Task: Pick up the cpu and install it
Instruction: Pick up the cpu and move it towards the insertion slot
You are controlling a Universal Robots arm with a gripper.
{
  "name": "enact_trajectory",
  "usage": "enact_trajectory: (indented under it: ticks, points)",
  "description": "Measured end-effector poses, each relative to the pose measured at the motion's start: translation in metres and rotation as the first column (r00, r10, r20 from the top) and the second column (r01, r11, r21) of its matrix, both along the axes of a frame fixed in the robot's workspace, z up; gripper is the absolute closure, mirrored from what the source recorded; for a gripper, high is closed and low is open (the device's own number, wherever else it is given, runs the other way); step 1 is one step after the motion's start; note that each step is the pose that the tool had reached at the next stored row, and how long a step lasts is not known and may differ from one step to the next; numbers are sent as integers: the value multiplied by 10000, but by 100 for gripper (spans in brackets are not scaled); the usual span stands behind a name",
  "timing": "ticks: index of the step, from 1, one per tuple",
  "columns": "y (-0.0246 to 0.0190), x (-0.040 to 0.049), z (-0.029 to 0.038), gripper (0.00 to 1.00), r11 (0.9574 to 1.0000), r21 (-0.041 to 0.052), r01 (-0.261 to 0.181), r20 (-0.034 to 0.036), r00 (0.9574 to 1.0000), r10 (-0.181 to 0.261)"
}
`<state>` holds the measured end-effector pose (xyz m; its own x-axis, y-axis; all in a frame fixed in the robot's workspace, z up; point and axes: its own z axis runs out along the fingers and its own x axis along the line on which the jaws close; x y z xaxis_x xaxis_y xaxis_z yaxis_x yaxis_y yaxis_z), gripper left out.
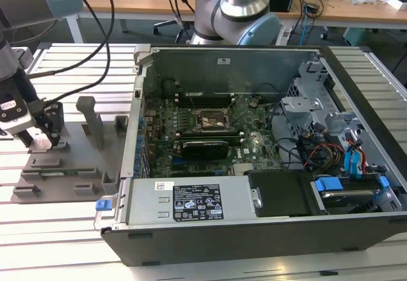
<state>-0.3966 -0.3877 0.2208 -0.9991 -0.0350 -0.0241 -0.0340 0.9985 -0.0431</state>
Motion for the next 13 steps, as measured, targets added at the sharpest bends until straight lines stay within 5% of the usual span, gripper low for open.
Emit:
enact_trajectory:
  ticks: [13]
  points:
    - [0, 0, 221, 45, 10000, 0, 0, 0, 10000, 0]
